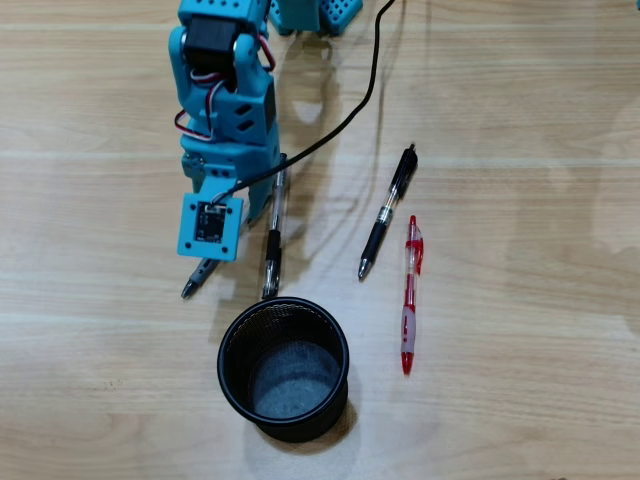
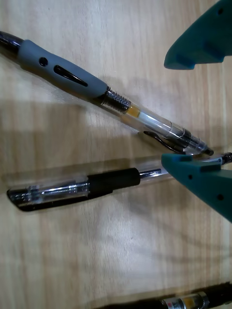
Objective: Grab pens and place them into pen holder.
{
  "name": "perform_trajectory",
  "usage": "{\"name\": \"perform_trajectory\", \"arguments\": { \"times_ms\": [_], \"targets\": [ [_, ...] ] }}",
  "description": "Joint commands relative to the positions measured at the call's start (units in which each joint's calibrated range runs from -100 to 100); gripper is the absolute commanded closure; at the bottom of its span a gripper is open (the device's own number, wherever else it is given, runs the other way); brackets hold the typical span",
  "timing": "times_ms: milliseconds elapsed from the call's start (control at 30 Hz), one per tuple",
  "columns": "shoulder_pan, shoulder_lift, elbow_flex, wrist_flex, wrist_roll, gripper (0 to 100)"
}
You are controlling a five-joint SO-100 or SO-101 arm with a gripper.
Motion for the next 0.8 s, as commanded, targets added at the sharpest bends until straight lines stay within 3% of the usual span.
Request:
{"name": "perform_trajectory", "arguments": {
  "times_ms": [0, 633, 767],
  "targets": [
    [0.7, 2.0, -3.9, -0.4, -0.1, 80],
    [3.9, 15.0, -12.8, -0.5, -0.3, 80],
    [4.9, 15.8, -12.8, -0.5, 0.0, 90]
  ]
}}
